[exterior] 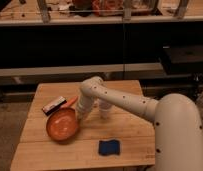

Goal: Drag the ceramic bowl in a circle

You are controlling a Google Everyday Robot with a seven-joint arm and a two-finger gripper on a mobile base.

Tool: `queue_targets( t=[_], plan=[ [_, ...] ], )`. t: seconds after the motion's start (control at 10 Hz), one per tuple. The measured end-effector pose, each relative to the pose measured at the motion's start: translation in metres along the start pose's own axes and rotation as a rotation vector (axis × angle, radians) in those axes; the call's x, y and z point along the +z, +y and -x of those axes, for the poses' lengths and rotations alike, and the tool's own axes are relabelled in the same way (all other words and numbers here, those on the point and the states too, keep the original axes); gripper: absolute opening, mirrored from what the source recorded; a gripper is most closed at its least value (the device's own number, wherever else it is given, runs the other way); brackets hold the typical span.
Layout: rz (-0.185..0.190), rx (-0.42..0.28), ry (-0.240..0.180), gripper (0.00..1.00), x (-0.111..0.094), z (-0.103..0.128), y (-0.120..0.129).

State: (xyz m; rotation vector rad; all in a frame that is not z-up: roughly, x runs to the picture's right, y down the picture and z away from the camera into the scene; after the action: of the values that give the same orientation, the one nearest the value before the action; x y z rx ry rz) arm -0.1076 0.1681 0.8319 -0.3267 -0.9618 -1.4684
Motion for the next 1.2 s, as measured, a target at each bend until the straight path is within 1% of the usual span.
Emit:
queue_targets(
  t=[0.2,0.4,0.5,0.6,0.7,0.8,0.9,1.0,1.1,1.2],
  plan=[
    [0.026,0.039,0.009,0.00,-0.013,0.025,0.017],
    [0.052,0.052,0.001,0.00,-0.017,0.058,0.023],
    [0.084,0.037,-0.012,0.00,-0.016,0.074,0.019],
    [0.126,-0.003,-0.031,0.00,-0.012,0.091,0.012],
    [0.149,-0.054,-0.051,0.00,-0.008,0.107,0.001],
    [0.161,-0.088,-0.069,0.00,-0.004,0.119,-0.004],
    [0.166,-0.142,-0.092,0.00,0.001,0.132,-0.012],
    [0.157,-0.191,-0.107,0.00,0.008,0.137,-0.027],
    [0.142,-0.226,-0.116,0.00,0.014,0.136,-0.041],
    [0.110,-0.256,-0.123,0.00,0.020,0.132,-0.057]
  ],
)
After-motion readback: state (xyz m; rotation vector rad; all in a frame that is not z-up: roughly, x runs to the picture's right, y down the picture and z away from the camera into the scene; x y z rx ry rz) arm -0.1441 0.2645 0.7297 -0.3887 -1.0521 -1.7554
